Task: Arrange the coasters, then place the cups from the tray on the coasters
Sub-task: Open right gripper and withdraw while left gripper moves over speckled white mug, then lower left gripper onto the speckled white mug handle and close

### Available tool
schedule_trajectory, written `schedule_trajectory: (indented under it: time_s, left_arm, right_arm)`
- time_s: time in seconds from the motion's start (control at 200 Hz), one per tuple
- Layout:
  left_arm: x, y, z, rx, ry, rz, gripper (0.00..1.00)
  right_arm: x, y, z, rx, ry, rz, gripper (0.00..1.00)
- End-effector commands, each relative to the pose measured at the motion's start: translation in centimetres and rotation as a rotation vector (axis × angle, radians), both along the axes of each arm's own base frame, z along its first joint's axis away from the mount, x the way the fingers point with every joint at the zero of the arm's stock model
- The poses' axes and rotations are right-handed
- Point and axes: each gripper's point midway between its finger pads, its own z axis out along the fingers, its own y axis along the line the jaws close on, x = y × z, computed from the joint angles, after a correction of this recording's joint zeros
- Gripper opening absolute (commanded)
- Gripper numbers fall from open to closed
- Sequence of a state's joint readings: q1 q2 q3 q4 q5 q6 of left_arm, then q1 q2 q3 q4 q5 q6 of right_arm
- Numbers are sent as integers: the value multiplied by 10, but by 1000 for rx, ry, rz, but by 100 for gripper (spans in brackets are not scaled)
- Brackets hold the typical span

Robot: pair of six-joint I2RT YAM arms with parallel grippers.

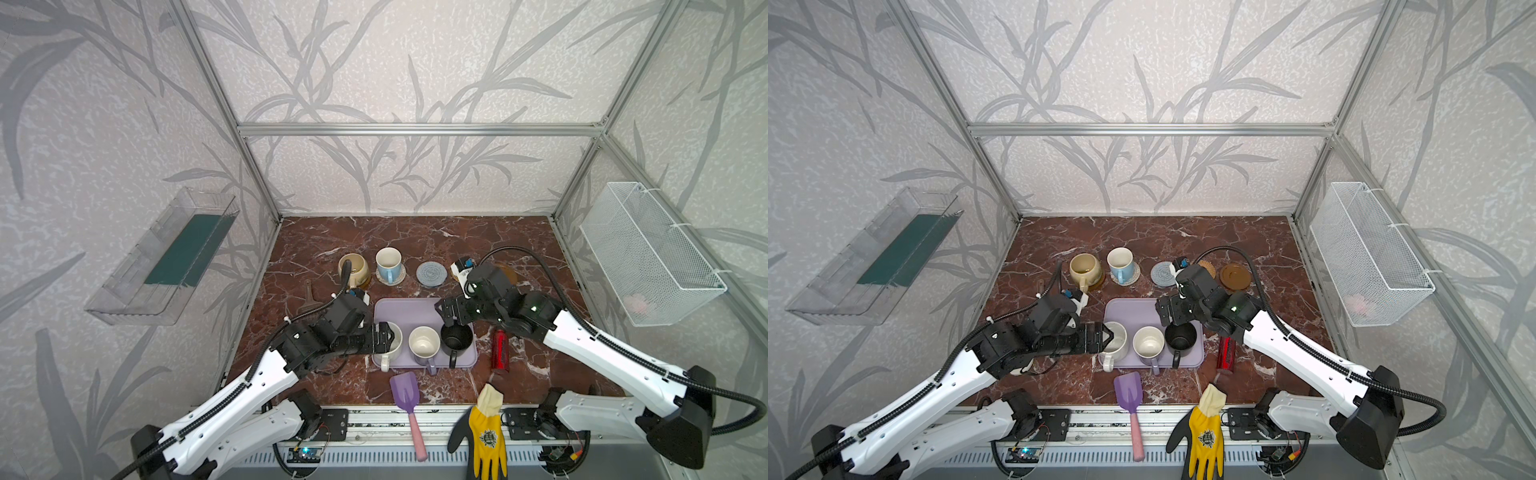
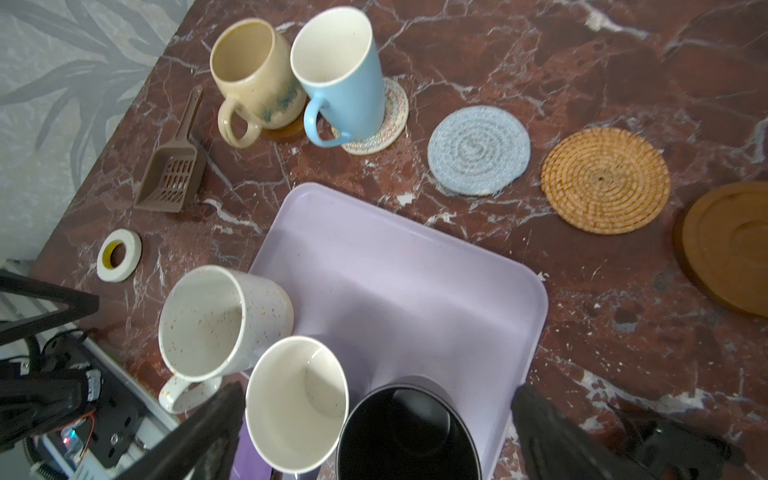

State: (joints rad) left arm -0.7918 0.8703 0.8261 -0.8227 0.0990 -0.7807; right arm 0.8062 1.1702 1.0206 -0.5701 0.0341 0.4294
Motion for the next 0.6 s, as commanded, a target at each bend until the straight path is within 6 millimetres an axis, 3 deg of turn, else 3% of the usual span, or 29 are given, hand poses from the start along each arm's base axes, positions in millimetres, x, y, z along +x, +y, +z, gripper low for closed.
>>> schedule_trajectory:
  time_s: [0.0,0.16,0.24,0.375,0.595]
  left_arm:
    - [-10,13,-16,118,20,39,99]
    - [-15,20,-20,270,-21,44,99]
    - [-19,13,-25,321,-12,4,99]
    - [-27,-4,-32,347,-10,-56,99]
    - [-30,-2,-45,345,-10,-22,99]
  right_arm:
    - [-18,2,4,67,17,56,99]
    - [-31,-7,13,114,-1,59,99]
    - [-33,-10,11,110,5,56,99]
    - [-36,-10,8,103,22,64,99]
    - [-35,-7,10,114,8,71,99]
